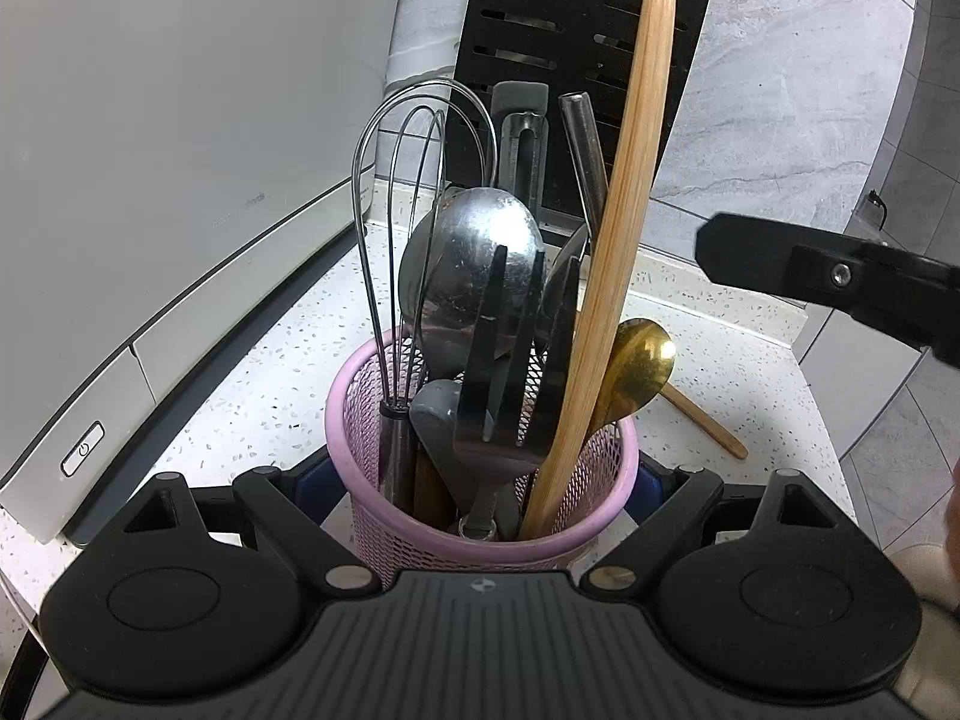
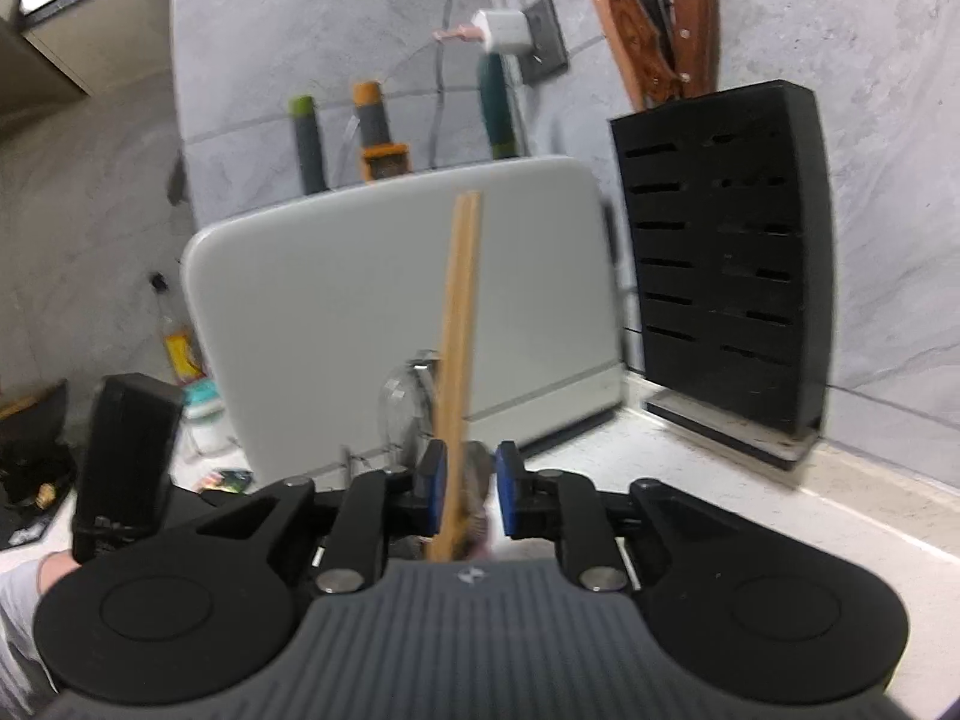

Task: Organize utensils
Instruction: 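Lower the chopstick into the pink cup and open the right gripper, then move the right gripper to the last chopstick and close on it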

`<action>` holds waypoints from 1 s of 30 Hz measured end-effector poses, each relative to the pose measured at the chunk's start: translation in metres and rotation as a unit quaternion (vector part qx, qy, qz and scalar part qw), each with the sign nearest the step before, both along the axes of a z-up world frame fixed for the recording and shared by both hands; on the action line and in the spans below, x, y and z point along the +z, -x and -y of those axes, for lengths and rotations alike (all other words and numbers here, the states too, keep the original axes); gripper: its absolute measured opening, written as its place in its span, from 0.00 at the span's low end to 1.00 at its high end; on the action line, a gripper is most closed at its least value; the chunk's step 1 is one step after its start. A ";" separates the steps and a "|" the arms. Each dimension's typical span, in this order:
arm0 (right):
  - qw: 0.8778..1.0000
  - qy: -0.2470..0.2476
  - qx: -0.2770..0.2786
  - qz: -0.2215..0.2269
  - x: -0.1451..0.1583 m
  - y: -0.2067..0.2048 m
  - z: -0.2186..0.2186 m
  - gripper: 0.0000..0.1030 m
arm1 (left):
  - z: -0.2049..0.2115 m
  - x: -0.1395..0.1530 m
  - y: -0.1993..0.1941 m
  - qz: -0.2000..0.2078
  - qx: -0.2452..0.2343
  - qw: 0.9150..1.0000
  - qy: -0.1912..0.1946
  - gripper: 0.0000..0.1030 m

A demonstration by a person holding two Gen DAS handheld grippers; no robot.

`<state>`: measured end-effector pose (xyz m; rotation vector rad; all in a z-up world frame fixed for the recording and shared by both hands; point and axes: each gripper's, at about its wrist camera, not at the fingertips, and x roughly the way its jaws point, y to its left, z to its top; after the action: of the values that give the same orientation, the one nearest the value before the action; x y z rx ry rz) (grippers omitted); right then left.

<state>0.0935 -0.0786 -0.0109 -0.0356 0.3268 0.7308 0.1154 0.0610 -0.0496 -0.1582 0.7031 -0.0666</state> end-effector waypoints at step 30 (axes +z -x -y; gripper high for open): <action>0.905 0.272 -0.047 -0.324 -0.055 -0.144 -0.061 0.15 | -0.003 -0.001 0.000 0.003 -0.006 1.000 0.002 1.00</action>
<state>0.2374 -0.0176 -0.0660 -0.3082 1.1599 0.5177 0.1155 0.0641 -0.0505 -0.1586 0.6980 -0.0795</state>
